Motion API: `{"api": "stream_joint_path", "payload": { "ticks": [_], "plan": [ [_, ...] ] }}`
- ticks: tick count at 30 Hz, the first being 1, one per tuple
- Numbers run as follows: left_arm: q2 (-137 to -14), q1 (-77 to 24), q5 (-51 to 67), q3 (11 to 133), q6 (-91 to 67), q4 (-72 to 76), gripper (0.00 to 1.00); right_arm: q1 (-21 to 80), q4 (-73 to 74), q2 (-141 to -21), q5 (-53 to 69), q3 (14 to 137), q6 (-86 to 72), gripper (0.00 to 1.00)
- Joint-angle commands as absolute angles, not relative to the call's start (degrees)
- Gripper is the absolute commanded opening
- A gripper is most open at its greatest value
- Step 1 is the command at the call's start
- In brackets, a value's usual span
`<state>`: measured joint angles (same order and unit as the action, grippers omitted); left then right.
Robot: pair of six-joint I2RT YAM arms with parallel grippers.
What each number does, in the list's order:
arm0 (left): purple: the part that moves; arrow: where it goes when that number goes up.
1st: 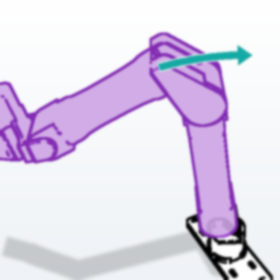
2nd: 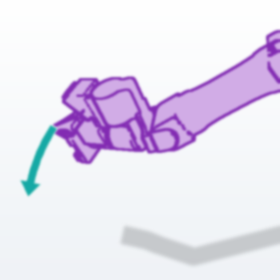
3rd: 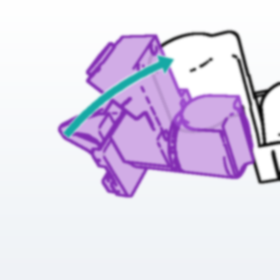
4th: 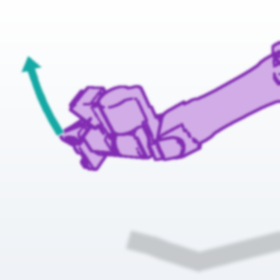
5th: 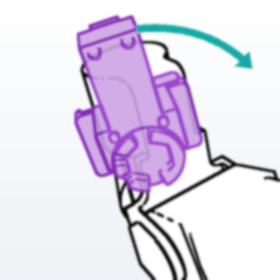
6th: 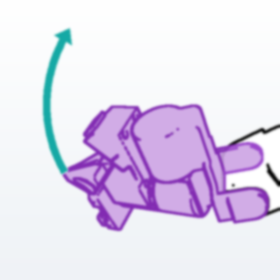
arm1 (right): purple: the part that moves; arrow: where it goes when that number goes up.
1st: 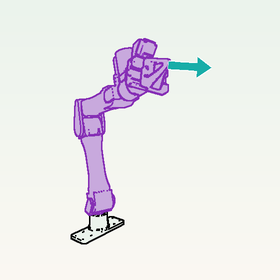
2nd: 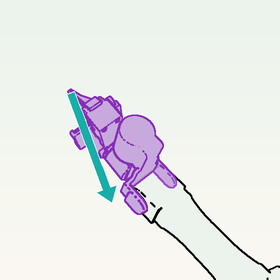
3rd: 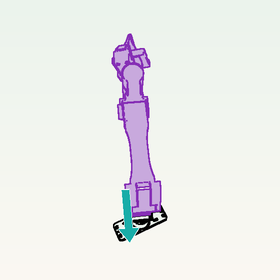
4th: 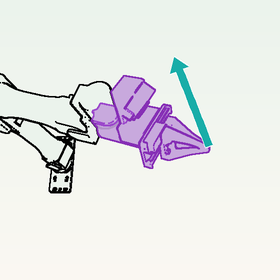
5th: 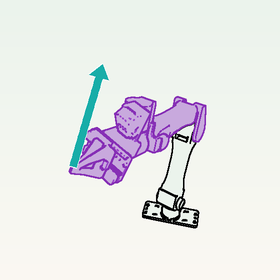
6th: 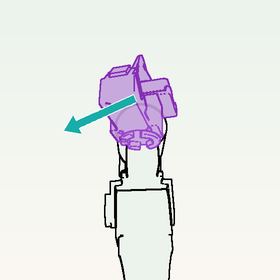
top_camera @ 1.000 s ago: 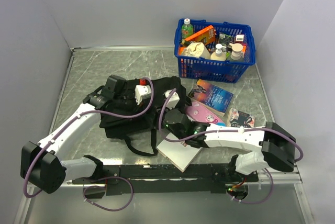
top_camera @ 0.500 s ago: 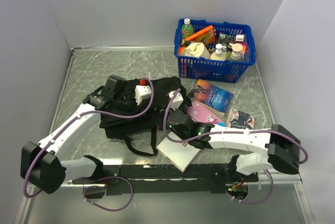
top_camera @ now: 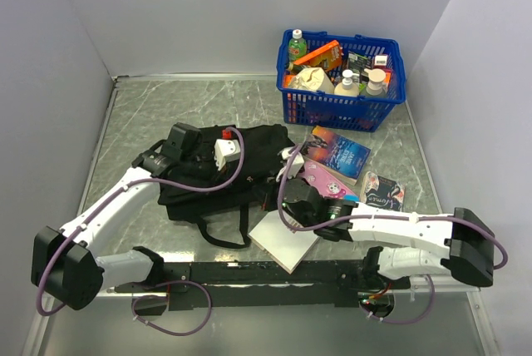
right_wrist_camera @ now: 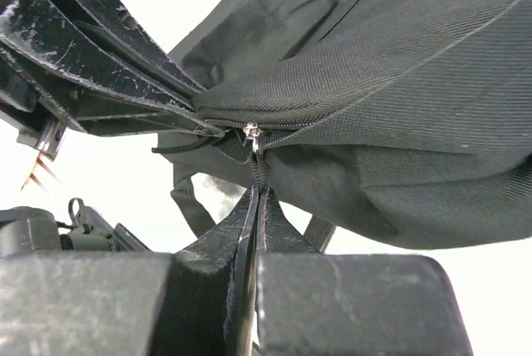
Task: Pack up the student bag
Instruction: Unzip the student bag at the center of the board.
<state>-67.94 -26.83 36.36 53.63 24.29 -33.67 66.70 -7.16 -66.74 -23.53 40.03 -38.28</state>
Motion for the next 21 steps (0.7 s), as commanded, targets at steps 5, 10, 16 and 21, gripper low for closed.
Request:
{"api": "stream_joint_path", "payload": {
  "ticks": [5,10,16,21],
  "plan": [
    [-64.87,-26.81,35.07,52.82,27.51,-30.67,0.01,66.45,-0.90,-59.42,-25.40,37.88,-35.25,0.00],
    [-64.16,-26.81,34.98,52.03,28.47,-31.29,0.01,66.27,4.04,-58.01,-25.84,37.27,-34.54,0.00],
    [-63.02,-26.81,34.10,51.59,31.80,-33.13,0.02,65.13,8.34,-56.87,-25.57,36.91,-35.07,0.00],
    [-60.30,-26.81,30.69,48.88,38.83,-37.34,0.02,60.92,11.51,-51.78,-25.06,35.69,-34.19,0.00]
  ]
}}
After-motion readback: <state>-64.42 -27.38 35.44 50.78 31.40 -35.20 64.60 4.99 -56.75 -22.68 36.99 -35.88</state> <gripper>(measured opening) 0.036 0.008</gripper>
